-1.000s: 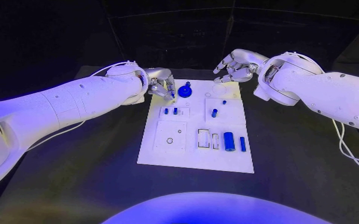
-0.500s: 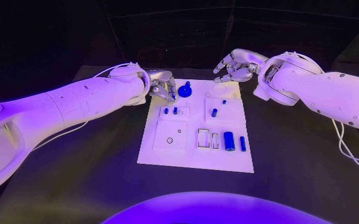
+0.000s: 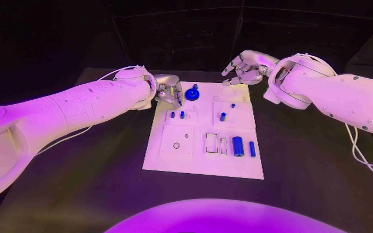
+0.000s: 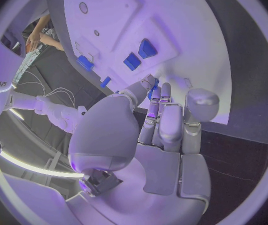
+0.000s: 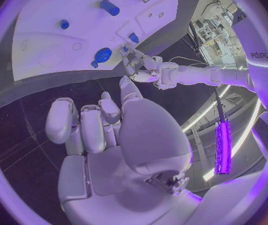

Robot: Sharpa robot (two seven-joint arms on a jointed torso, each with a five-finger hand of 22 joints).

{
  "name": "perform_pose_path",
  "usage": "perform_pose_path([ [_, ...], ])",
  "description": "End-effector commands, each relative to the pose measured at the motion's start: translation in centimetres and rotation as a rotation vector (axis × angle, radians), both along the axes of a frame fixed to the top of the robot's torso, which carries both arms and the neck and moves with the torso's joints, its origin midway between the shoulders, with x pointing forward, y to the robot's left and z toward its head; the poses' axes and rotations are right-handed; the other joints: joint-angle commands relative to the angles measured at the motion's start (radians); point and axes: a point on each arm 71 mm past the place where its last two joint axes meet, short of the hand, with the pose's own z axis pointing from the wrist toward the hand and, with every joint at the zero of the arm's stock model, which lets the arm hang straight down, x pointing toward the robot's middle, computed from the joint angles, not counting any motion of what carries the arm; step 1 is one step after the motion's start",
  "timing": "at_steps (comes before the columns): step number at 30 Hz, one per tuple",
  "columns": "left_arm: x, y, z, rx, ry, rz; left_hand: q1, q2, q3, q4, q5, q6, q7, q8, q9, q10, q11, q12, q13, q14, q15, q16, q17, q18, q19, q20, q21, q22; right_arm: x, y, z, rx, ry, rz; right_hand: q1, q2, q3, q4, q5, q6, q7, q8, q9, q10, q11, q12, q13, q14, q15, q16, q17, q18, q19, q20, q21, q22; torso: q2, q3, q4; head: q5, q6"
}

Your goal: Assemble the parts on the task board

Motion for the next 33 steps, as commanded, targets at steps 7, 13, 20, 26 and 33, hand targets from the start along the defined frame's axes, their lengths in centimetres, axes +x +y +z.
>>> perform_pose_path([
  [7,-0.2,-0.43,-0.19,0.006,0.028,-0.016,-0.01,0.001,0.004,0.003,0.001,0.006,0.001,-0.005,0.001,0.008,0.001,-0.007,0.002,0.004,-0.006,0.001,-0.001,-0.016,0.006,0.003,0.005,0.0,0.01,0.08,0.18,0.004,-0.01,0.005,0.003,0.004,-0.004,0.002,0.007,0.001,0.0,0.004,0.0,-0.006,-0.002,0.001,-0.001,0.031,-0.009,-0.005,-0.001,0.009,-0.004,0.0,-0.003,-0.001,0.0,0.0,0.0002,0.001,-0.002],
  [13,-0.21,-0.61,-0.17,0.002,0.022,-0.02,-0.009,0.002,0.005,0.003,0.001,0.007,0.001,-0.005,0.001,0.009,0.001,-0.007,0.002,0.004,-0.006,0.001,-0.001,-0.016,0.006,0.003,0.006,0.001,0.02,0.07,0.17,0.002,-0.008,0.005,0.005,0.005,-0.004,0.002,0.007,0.001,0.0,0.005,-0.001,-0.006,-0.002,0.001,-0.001,0.031,-0.009,-0.005,-0.001,0.008,-0.004,0.0,-0.003,-0.001,0.0,0.0,0.0,0.0,-0.002],
  [20,-0.19,-0.72,-0.14,-0.002,0.015,-0.02,-0.009,0.002,0.005,0.003,0.001,0.008,0.0,-0.005,0.001,0.01,0.0,-0.007,0.002,0.004,-0.007,0.001,-0.002,-0.016,0.006,0.003,0.006,0.002,0.04,0.1,0.15,0.001,-0.006,0.005,0.005,0.005,-0.004,0.002,0.007,0.001,0.0,0.005,-0.001,-0.006,-0.002,0.001,-0.001,0.031,-0.009,-0.005,-0.001,0.008,-0.004,0.0,-0.003,-0.001,0.0,0.0003,0.0008,-0.002,-0.001],
  [26,-0.12,-0.69,-0.18,0.003,0.016,-0.012,-0.01,0.003,0.005,0.003,0.001,0.009,0.0,-0.006,0.001,0.011,0.0,-0.007,0.003,0.004,-0.007,0.001,-0.002,-0.016,0.006,0.003,0.006,0.002,0.04,0.14,0.14,0.0,-0.005,0.005,0.005,0.005,-0.004,0.002,0.007,0.001,0.0,0.005,-0.001,-0.006,-0.002,0.001,-0.001,0.031,-0.009,-0.005,-0.001,0.008,-0.004,0.0,-0.003,-0.001,0.0,-0.0001,-0.001,-0.002,-0.001],
  [33,-0.04,-0.6,-0.35,0.02,0.031,0.0,-0.015,-0.001,0.005,0.003,0.001,-0.003,0.008,-0.019,-0.001,0.0,0.007,-0.022,0.001,0.002,-0.003,0.001,-0.007,-0.016,0.004,0.004,0.004,0.001,0.04,0.13,0.13,-0.001,-0.004,0.004,0.005,0.005,-0.004,0.002,0.007,0.0,0.0,0.005,-0.001,-0.007,-0.002,0.0,-0.002,0.031,-0.009,-0.005,-0.002,0.009,-0.004,0.0,-0.004,-0.001,0.0,-0.0004,0.0005,-0.004,-0.002],
])
